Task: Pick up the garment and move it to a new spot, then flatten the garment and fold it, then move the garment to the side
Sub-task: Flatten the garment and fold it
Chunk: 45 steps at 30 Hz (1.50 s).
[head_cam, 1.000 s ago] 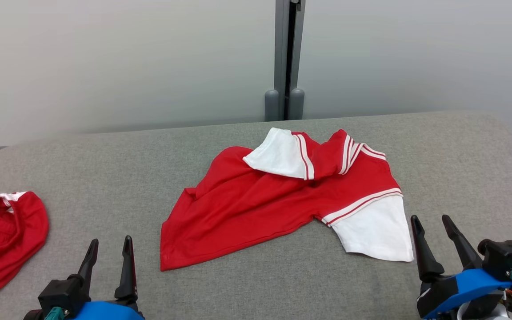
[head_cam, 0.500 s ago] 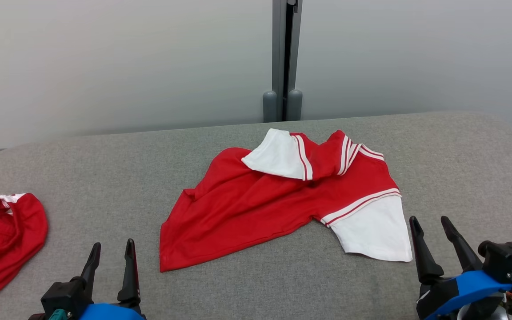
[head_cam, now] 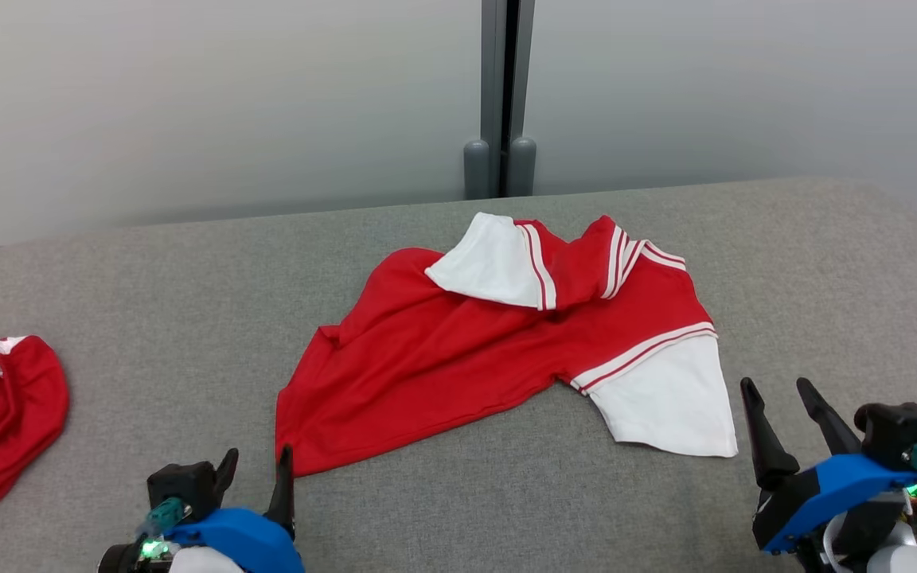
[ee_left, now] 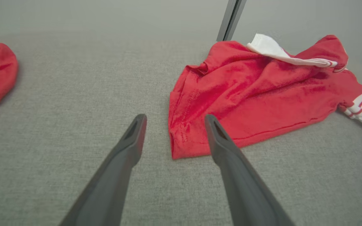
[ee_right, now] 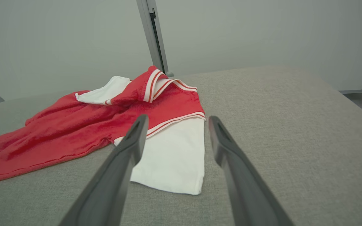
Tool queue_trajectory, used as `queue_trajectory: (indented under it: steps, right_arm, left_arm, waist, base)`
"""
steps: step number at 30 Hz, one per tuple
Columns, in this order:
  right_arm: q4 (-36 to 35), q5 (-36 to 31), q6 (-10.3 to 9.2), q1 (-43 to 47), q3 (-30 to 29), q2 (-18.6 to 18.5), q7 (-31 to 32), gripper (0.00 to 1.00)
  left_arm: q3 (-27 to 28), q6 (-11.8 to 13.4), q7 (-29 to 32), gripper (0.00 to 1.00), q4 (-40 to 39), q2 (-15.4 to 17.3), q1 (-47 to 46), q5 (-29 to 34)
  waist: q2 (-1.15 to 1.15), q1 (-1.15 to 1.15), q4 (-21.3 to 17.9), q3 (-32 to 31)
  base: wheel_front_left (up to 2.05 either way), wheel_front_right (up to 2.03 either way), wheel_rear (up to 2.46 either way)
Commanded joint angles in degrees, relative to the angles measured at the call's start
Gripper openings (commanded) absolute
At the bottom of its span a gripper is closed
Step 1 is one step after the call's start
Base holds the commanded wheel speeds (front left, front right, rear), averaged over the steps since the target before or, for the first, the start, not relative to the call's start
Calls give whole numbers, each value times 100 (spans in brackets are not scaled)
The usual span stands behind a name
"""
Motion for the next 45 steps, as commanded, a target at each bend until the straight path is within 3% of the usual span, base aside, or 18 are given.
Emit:
queue_trajectory:
  steps: [1,5,15,25,26,27,28,29,38,45]
  right_arm:
    - [20,-35,1,-94,-7,3,36,100]
    - [450,-163,1,-391,4,5,96,100]
    - [2100,-265,1,-1023,145,1,70,100]
    - [3601,-369,1,-1650,39,9,-316,100]
    - [3739,-398,1,-1692,58,12,-315,52]
    - [3833,-409,1,-1722,85,13,-335,0]
    - [3937,-404,1,-1759,138,26,-333,0]
    - [4008,-363,2,-1775,175,36,-367,0]
    - [3577,-154,2,-1735,70,-1,-1069,0]
    - [2095,-111,1,-1363,-188,-3,-1005,0]
  left_arm:
    - [-7,15,8,100,25,6,-63,13]
    - [-82,117,246,100,624,-56,-443,48]
    - [-130,381,-51,100,1739,-157,-936,83]
    - [-238,240,-250,100,2505,-226,-1327,27]
    - [-260,197,-245,89,2562,-238,-1355,13]
    - [-303,157,-198,40,2622,-251,-1371,10]
    - [-334,128,-190,8,2661,-262,-1378,-2]
    - [-361,71,-216,0,2692,-278,-1388,-17]
    - [-258,-170,-964,0,2269,-299,-1382,-285]
    - [-13,-371,-778,0,933,-334,-1184,-1075]
  waist:
    - [0,0,8,34]
    - [0,0,-67,232]
    - [0,0,-191,533]
    - [0,0,-68,727]
    - [0,0,-50,734]
    - [0,0,-33,738]
    - [0,0,-21,738]
    - [0,0,-7,731]
    - [0,0,-8,461]
    - [0,0,7,167]
  base:
    - [0,0,0]
    - [0,0,0]
    - [0,0,0]
    - [0,0,0]
    - [0,0,0]
    - [0,0,0]
    - [0,0,0]
    - [0,0,0]
    - [0,0,0]
    - [0,0,0]
